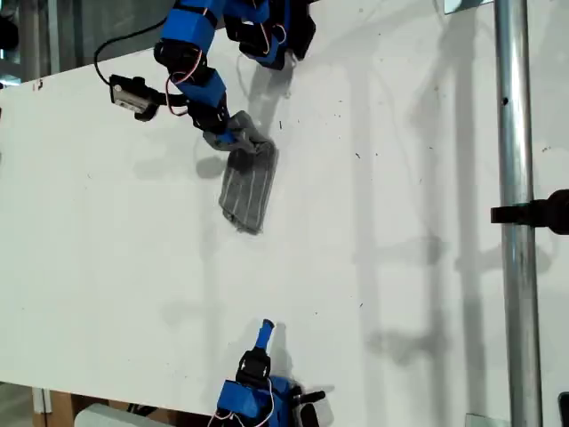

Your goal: Grasp corners of a towel and fold twice.

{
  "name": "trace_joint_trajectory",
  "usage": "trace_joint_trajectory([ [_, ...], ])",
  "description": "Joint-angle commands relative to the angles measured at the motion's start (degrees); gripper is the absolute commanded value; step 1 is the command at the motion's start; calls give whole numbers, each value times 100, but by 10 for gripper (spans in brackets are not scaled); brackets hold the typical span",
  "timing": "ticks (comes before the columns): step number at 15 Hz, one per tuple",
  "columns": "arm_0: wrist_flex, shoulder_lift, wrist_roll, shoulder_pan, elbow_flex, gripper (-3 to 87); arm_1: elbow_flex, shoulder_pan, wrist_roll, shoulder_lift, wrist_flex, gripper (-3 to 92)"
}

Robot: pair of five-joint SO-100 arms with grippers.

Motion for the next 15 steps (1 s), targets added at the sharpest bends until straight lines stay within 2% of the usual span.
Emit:
trace_joint_trajectory([
  [1, -9, 44, 26, 18, -26, -16, -554, -211, -44, -888, -1749, -2],
  [6, -53, 44, -70, 97, 114, -16, -1600, -378, 9, -3647, -3718, -2],
  [7, -44, 44, -97, 114, 114, -16, -2030, -422, 158, -4104, -3551, 144],
  [8, -44, 44, -114, 141, 123, -16, -2443, -431, -44, -4315, -3454, 424],
  [9, -44, 44, -149, 158, 158, -16, -2628, -457, -492, -4166, -3700, 380],
  [10, -62, 44, -149, 158, 185, -16, -2707, -422, -835, -3797, -3990, 196],
  [11, -70, 44, -149, 158, 202, -16, -2707, -255, -993, -3366, -4298, 127],
  [13, -114, 44, -141, 114, 272, -16, -2689, 272, -1020, -2663, -4324, 123],
  [15, -141, 53, -149, 62, 369, -7, -2479, 615, -1011, -2206, -3155, 123],
])
